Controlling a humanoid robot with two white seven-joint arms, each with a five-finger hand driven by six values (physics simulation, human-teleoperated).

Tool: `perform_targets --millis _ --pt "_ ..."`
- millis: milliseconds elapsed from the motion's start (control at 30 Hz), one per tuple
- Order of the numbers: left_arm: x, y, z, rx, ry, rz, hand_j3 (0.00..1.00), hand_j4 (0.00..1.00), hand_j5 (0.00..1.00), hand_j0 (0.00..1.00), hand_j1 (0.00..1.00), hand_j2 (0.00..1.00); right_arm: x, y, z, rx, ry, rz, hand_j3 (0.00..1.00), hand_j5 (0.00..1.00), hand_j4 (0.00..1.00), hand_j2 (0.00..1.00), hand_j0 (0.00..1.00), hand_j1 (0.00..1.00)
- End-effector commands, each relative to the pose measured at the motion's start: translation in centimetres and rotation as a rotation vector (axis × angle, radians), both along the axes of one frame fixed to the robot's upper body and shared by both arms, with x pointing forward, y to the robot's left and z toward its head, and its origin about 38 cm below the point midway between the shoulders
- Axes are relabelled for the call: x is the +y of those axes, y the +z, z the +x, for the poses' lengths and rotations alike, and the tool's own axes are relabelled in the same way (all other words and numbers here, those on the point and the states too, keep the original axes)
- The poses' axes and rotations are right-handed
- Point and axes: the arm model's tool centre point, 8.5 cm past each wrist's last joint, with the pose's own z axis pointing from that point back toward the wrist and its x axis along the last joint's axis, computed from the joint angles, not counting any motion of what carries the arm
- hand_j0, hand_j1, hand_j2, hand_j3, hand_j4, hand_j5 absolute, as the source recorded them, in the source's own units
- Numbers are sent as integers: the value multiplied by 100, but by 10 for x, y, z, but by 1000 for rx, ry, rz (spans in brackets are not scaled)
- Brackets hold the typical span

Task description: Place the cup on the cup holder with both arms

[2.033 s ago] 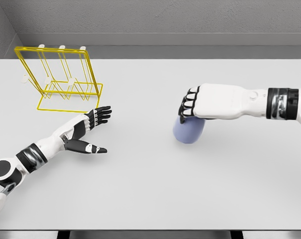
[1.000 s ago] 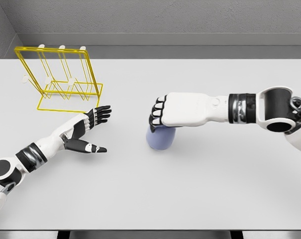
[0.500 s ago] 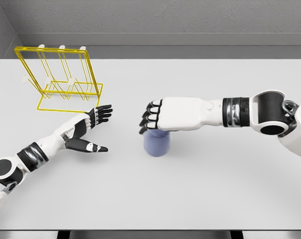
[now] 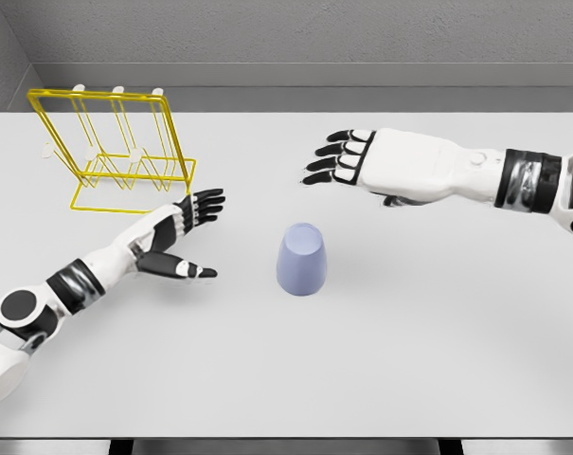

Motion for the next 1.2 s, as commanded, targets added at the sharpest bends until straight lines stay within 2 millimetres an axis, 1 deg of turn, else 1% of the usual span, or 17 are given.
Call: perform_targets --millis 0,67,133,167,233,300,333,400,467,633,700,800,867,933,1133,1167 --pt "-10 -8 -1 22 -10 -12 100 100 100 100 100 100 -48 49 3 -55 -102 102 100 100 100 100 100 100" --pt "-18 -9 3 21 -17 -24 100 100 100 100 100 100 -75 48 -4 -48 -169 160 100 100 100 100 100 100" --pt "-28 -9 6 20 -38 -21 100 100 100 100 100 100 -90 48 -10 -20 -194 203 100 100 100 100 100 100" --pt "-33 -8 10 17 -39 -28 100 100 100 100 100 100 -92 45 -12 1 -192 218 100 100 100 100 100 100" --pt "-40 -7 12 14 -46 -40 100 100 100 100 100 100 -92 31 -15 41 -198 226 100 100 100 100 100 100" --pt "-48 -7 12 15 -71 -34 100 100 100 100 100 100 -92 26 -15 51 -201 240 100 100 100 100 100 100" --pt "-55 -7 12 14 -79 -47 100 100 100 100 100 100 -92 24 -16 50 -207 277 100 100 100 100 100 100" --pt "-61 -7 11 15 -88 -56 100 100 100 100 100 100 -103 10 -22 62 -259 349 100 100 100 100 100 100" --pt "-68 -9 9 21 -101 -63 100 100 100 100 100 100 -103 3 -22 78 -266 356 100 100 100 100 100 100" --pt "-78 -9 8 24 -125 -65 100 100 100 100 100 100 -106 0 -21 84 -276 362 100 100 100 100 100 100" --pt "-84 -7 9 19 -131 -76 100 100 100 100 100 100 -109 -5 -20 97 -289 365 100 100 100 100 100 100" --pt "-90 -7 9 21 -135 -86 100 100 100 100 100 100 -107 -8 -20 106 -286 368 100 100 100 100 100 100" --pt "-92 -10 10 66 -134 -61 100 100 100 100 100 100 -107 -8 -20 105 -288 371 100 100 100 100 100 100" --pt "-97 -9 11 66 -137 -74 100 100 100 100 100 100 -108 -8 -20 106 -289 371 100 100 100 100 100 100" --pt "-100 -8 12 72 -139 -69 100 100 100 100 100 100 -107 -9 -20 106 -288 371 100 100 100 100 100 100" --pt "-104 -7 12 72 -144 -79 100 100 100 100 100 100 -107 -9 -20 106 -288 371 100 100 100 100 100 100"
